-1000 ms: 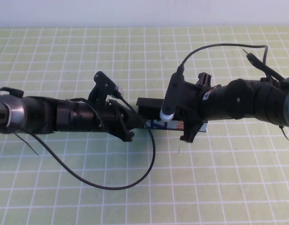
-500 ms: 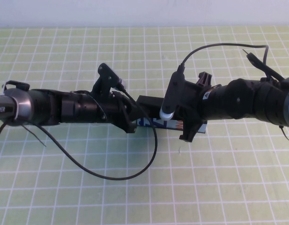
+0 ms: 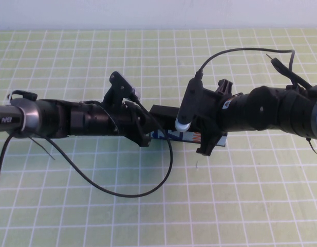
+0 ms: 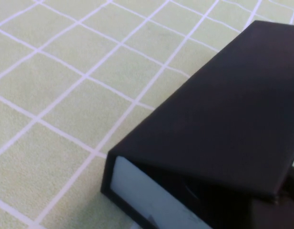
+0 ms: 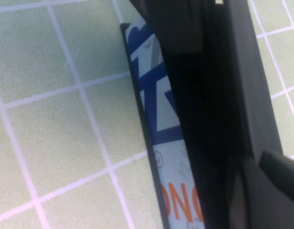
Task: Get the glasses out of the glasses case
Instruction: Pick up the glasses from the glasses case
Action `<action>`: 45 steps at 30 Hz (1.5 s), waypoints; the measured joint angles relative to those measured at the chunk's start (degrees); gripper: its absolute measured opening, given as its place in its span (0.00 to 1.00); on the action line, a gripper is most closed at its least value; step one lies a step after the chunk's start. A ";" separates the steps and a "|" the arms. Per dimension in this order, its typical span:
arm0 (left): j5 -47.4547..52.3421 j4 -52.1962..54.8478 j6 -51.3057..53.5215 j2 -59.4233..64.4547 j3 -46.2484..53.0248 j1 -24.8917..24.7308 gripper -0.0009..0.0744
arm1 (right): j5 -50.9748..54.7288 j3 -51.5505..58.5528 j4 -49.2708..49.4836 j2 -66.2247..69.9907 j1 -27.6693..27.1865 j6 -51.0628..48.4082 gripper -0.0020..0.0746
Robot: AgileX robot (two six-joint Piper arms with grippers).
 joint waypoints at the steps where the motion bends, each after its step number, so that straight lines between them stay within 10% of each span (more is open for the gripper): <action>1: 0.00 0.00 0.00 0.00 0.00 0.00 0.01 | 0.00 0.00 -0.01 0.00 0.00 0.00 0.04; 14: -0.34 -0.13 -0.94 0.03 -0.14 0.00 0.01 | -2.45 0.00 1.49 -0.79 0.00 0.26 0.09; 27: -0.37 -0.22 -2.80 0.03 -0.14 0.00 0.01 | -14.63 0.00 8.74 -0.50 0.00 0.73 0.38; 45: -0.62 -0.95 -3.02 0.03 -0.41 0.00 0.01 | -30.61 -1.21 22.43 7.26 0.51 0.00 0.42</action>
